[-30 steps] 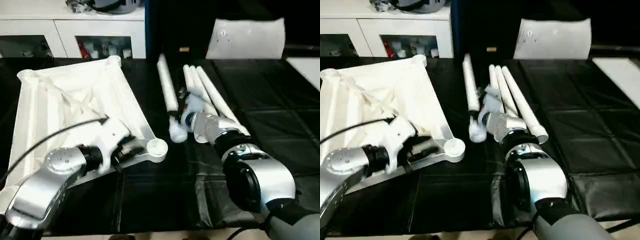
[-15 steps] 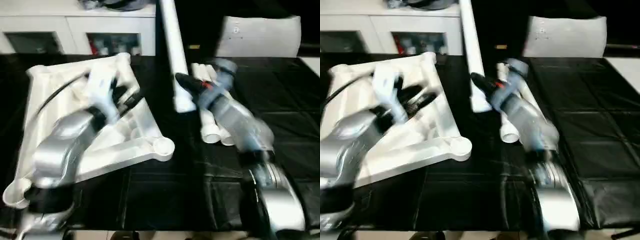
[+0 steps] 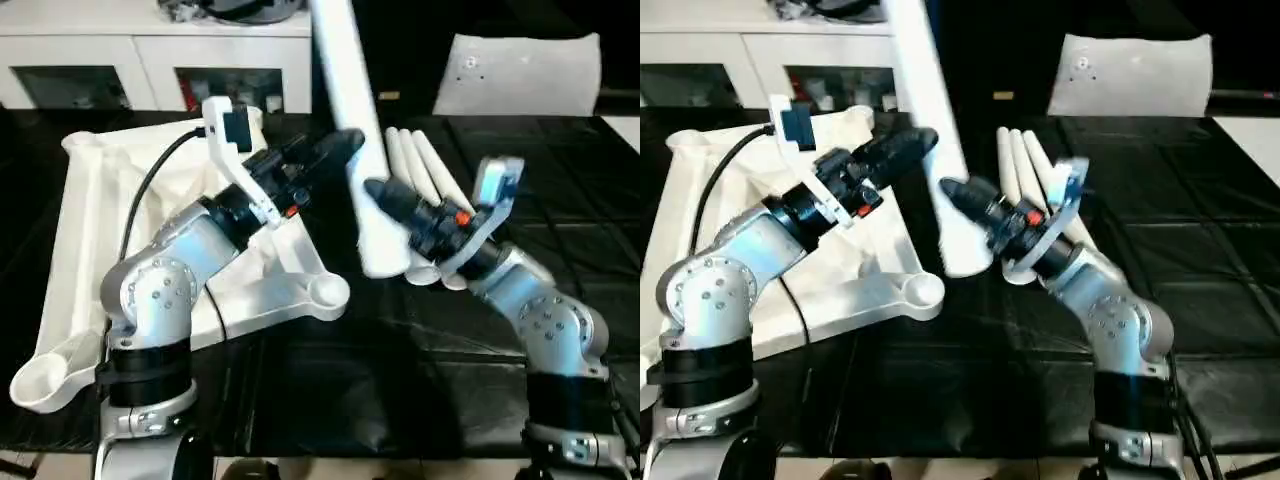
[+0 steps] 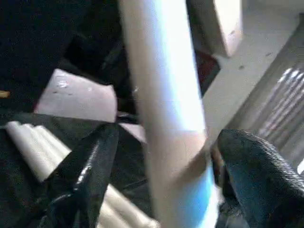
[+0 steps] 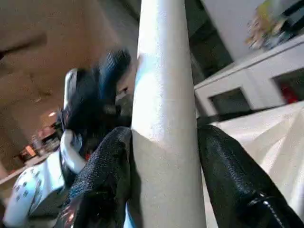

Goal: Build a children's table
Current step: Pick table leg

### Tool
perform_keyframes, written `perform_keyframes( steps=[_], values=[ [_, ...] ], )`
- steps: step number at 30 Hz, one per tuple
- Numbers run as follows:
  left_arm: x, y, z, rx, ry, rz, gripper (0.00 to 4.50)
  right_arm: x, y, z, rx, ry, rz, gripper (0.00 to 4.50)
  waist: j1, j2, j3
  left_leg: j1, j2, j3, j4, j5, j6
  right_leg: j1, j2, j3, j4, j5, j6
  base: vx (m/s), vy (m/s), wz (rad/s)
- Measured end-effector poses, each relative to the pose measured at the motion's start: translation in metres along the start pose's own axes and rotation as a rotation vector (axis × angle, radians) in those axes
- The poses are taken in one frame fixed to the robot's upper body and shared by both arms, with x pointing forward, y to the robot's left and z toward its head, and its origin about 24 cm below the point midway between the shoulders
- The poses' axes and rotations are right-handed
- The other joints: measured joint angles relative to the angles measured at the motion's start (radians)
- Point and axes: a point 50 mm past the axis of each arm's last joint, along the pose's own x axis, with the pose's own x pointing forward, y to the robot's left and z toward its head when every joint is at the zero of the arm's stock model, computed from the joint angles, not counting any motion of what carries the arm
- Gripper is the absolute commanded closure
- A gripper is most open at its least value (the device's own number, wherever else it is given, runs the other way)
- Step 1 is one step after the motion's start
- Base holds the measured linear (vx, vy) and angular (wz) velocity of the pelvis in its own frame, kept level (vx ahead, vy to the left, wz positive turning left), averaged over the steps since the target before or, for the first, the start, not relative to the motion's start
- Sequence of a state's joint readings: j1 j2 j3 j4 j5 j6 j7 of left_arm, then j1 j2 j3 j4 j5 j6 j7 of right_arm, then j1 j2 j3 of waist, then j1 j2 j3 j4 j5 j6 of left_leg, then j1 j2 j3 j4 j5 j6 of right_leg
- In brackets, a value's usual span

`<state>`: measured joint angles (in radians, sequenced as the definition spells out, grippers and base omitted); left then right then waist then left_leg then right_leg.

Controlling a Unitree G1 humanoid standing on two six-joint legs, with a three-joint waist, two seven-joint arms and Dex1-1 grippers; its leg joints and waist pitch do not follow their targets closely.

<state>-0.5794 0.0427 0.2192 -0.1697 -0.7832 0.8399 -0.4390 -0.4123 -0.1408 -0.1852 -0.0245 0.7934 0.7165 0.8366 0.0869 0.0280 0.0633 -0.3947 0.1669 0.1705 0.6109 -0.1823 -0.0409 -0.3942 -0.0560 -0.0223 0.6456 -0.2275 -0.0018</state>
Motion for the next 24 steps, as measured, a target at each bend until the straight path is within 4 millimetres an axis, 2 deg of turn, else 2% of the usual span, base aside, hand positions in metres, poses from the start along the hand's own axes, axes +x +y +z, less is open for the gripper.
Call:
perform_keyframes(
  steps=[1,3,10,13,14,17,24],
  values=[
    [0.001,-0.001,0.001,-0.005,0.000,-0.011,0.48,0.001,0.001,0.000,0.000,0.002,0.007,2.68,0.000,0.000,0.000,0.000,0.000,0.000,0.000,0.000,0.000,0.000,0.000,0.000,0.000,0.000,0.000,0.000,0.000,0.00],
    [0.001,-0.003,0.001,-0.019,-0.005,-0.028,0.20,0.001,0.004,0.000,0.005,-0.003,0.024,2.68,0.001,0.000,0.000,0.000,0.000,0.000,0.000,0.000,0.000,0.000,0.000,0.000,-0.001,0.000,0.000,0.000,0.000,0.00],
    [-0.002,-0.008,0.005,-0.028,-0.024,-0.084,0.02,0.002,0.007,-0.001,0.003,0.011,0.038,2.68,0.001,0.000,0.000,0.000,0.000,0.000,0.000,0.000,0.000,0.000,0.000,0.000,-0.001,0.000,0.000,0.000,0.000,0.00],
    [-0.003,-0.005,-0.001,0.105,0.045,-0.031,0.00,0.004,0.009,-0.004,-0.041,0.046,0.030,2.68,0.000,0.000,0.000,0.000,0.000,0.000,-0.001,0.000,0.000,0.000,0.000,0.000,-0.001,0.000,0.001,0.000,0.000,0.00],
    [-0.002,-0.004,-0.004,0.158,0.067,-0.007,0.37,0.006,0.009,-0.007,-0.059,0.068,0.018,2.68,0.000,0.000,0.000,0.000,0.000,0.000,-0.001,0.000,0.000,0.000,0.000,0.000,-0.001,0.000,0.001,0.000,0.000,0.00],
    [0.001,-0.002,-0.009,0.281,0.097,0.032,0.42,0.011,0.009,-0.015,-0.090,0.106,0.011,2.68,0.000,0.000,0.000,-0.001,0.000,0.000,-0.001,0.000,-0.001,0.000,0.000,0.000,-0.002,0.001,0.002,0.000,0.000,0.00],
    [0.006,0.001,-0.007,0.379,0.011,0.152,0.46,0.017,0.007,-0.018,-0.169,0.099,-0.029,2.68,0.000,0.000,0.000,-0.001,0.000,0.000,-0.001,0.000,-0.001,0.000,0.000,0.000,-0.002,0.001,0.002,0.000,0.000,0.00]
  ],
)
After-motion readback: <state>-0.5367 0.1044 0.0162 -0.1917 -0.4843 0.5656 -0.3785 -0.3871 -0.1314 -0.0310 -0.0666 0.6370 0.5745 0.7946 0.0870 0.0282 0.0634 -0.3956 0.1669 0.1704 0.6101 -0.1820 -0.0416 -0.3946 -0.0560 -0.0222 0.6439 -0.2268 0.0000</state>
